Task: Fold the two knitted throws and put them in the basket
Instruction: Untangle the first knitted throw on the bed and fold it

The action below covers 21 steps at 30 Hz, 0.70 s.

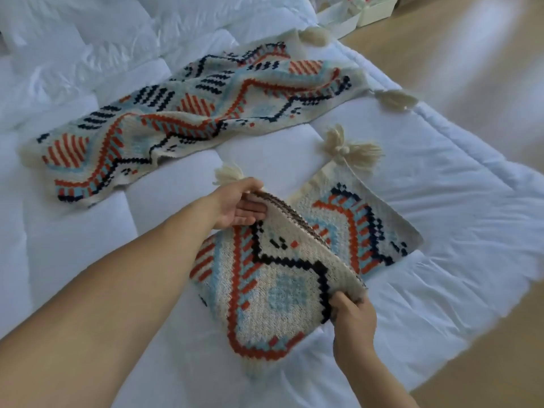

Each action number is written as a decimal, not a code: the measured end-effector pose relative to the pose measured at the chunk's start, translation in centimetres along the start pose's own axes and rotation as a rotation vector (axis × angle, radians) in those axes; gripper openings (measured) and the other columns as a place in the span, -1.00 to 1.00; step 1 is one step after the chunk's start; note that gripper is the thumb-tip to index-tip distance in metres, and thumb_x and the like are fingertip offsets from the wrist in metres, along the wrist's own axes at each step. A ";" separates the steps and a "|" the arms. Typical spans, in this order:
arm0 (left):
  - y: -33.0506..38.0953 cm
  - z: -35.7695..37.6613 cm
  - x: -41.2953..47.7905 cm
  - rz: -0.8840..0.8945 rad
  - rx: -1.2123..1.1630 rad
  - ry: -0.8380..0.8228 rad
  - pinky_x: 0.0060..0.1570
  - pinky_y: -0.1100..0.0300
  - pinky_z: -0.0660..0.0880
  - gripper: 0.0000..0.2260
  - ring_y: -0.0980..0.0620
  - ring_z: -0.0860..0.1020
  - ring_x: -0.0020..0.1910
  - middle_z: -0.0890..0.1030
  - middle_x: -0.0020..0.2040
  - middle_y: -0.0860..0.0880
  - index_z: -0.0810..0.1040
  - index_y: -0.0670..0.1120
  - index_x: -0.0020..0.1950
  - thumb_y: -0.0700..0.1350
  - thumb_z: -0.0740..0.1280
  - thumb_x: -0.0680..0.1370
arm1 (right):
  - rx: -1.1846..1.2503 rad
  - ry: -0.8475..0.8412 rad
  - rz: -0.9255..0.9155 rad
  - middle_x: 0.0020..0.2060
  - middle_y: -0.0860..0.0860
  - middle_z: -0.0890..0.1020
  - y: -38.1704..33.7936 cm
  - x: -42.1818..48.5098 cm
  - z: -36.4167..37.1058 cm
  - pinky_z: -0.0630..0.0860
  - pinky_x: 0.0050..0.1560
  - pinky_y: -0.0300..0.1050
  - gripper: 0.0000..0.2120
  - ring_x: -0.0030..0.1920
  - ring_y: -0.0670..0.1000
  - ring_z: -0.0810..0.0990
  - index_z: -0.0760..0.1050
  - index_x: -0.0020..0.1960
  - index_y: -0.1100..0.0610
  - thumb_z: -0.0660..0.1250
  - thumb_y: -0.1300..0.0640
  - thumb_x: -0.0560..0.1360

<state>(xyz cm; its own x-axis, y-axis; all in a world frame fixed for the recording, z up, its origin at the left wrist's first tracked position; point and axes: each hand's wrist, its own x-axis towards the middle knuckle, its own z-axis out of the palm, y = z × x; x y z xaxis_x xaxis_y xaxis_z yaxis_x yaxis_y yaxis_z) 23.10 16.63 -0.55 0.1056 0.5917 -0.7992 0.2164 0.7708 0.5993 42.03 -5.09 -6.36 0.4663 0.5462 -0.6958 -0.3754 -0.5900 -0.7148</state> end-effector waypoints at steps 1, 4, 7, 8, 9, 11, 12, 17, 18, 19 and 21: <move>0.0 0.7 0.8 -0.015 0.041 -0.027 -0.15 0.12 0.55 -0.77 -0.14 0.64 -0.02 0.67 0.00 -0.21 0.57 -0.16 0.04 -0.01 0.37 0.53 | -0.004 -0.002 0.011 -0.36 0.08 0.33 0.0 0.9 -0.3 0.22 -0.34 -0.03 -0.88 -0.36 0.04 0.26 0.39 -0.14 0.24 0.28 0.41 0.45; -0.5 2.0 2.8 -0.044 0.211 -0.053 -0.18 0.17 0.54 -0.86 -0.06 0.63 -0.09 0.66 -0.02 -0.17 0.59 -0.20 0.07 -0.21 0.35 0.53 | -0.060 -0.074 0.025 -0.29 0.11 0.36 -0.5 2.7 -1.2 0.34 -0.27 0.04 -0.82 -0.32 0.08 0.33 0.35 -0.05 0.21 0.37 0.24 0.48; -0.1 3.0 3.8 0.038 0.430 0.116 -0.40 0.23 0.40 -0.88 0.05 0.51 -0.33 0.57 -0.25 -0.03 0.58 -0.10 0.00 -0.26 0.39 0.50 | -0.157 -0.109 0.035 -0.10 0.04 0.59 -1.6 3.5 -1.6 0.59 -0.04 0.06 -0.65 -0.12 0.06 0.60 0.40 0.13 0.05 0.48 0.04 0.46; 0.3 3.2 3.9 0.087 0.511 0.162 -0.39 0.23 0.34 -0.92 0.08 0.47 -0.31 0.53 -0.26 0.01 0.59 -0.07 -0.10 -0.23 0.42 0.48 | -0.208 -0.104 0.027 -0.06 0.02 0.62 -2.0 3.8 -1.8 0.61 0.01 0.07 -0.62 -0.08 0.04 0.63 0.43 0.15 0.04 0.49 -0.01 0.44; 0.7 3.4 4.2 0.129 0.569 0.184 -0.33 0.23 0.33 -0.90 0.09 0.46 -0.26 0.53 -0.24 0.03 0.58 -0.05 -0.20 -0.20 0.46 0.47 | -0.264 -0.102 0.016 -0.06 0.01 0.64 -2.2 4.2 -2.1 0.61 0.01 0.08 -0.63 -0.09 0.02 0.65 0.47 0.14 0.05 0.49 -0.05 0.43; 1.2 3.2 5.0 0.164 0.590 0.149 -0.16 0.21 0.39 -0.89 0.03 0.52 -0.14 0.58 -0.20 0.00 0.60 -0.14 -0.24 -0.18 0.50 0.43 | -0.344 -0.121 0.005 -0.11 -0.01 0.67 -2.7 4.8 -2.7 0.63 -0.05 0.08 -0.67 -0.15 0.00 0.66 0.54 0.12 0.07 0.47 -0.06 0.44; 1.2 3.0 5.2 0.174 0.582 0.116 -0.08 0.18 0.43 -0.87 0.00 0.54 -0.10 0.60 -0.17 -0.02 0.60 -0.20 -0.18 -0.18 0.50 0.43 | -0.362 -0.136 -0.003 -0.14 -0.01 0.67 -2.9 5.0 -3.0 0.63 -0.06 0.08 -0.69 -0.17 0.00 0.66 0.56 0.11 0.08 0.46 -0.06 0.45; 1.5 4.2 5.8 0.257 0.446 0.039 0.01 0.25 0.43 -0.89 0.06 0.55 0.03 0.63 -0.01 0.01 0.66 -0.16 -0.03 -0.19 0.46 0.47 | -0.388 -0.152 -0.093 -0.31 -0.02 0.66 -4.4 5.9 -4.6 0.62 -0.14 0.12 -0.94 -0.28 0.02 0.65 0.56 -0.10 -0.03 0.44 0.04 0.49; 1.8 4.6 6.0 0.276 0.382 0.038 0.06 0.27 0.42 -0.85 0.06 0.55 0.07 0.65 0.04 -0.01 0.66 -0.16 0.03 -0.20 0.45 0.47 | -0.388 -0.139 -0.122 -0.33 -0.03 0.66 -4.8 6.2 -4.9 0.61 -0.15 0.11 -0.93 -0.29 0.01 0.64 0.55 -0.12 -0.05 0.44 0.06 0.50; 2.3 5.0 6.3 0.299 0.319 0.035 0.12 0.27 0.42 -0.79 0.04 0.55 0.11 0.65 0.10 -0.06 0.65 -0.19 0.10 -0.20 0.44 0.48 | -0.381 -0.127 -0.144 -0.33 -0.03 0.66 -5.4 6.5 -5.3 0.62 -0.17 0.09 -0.91 -0.31 -0.01 0.64 0.54 -0.13 -0.06 0.44 0.07 0.50; 3.6 6.0 7.2 0.347 0.245 0.043 0.20 0.25 0.40 -0.74 0.00 0.54 0.17 0.63 0.17 -0.13 0.61 -0.23 0.16 -0.20 0.43 0.48 | -0.348 -0.105 -0.185 -0.33 -0.03 0.66 -6.7 7.5 -6.1 0.60 -0.20 0.06 -0.91 -0.32 -0.02 0.63 0.55 -0.13 -0.06 0.44 0.09 0.50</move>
<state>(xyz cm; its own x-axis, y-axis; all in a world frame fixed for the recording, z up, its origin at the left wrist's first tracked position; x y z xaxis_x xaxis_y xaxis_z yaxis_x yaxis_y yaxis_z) 30.47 22.21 -4.42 0.1732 0.8197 -0.5459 0.3995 0.4482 0.7997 52.92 -0.60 -6.36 0.4097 0.7089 -0.5741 0.0093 -0.6326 -0.7745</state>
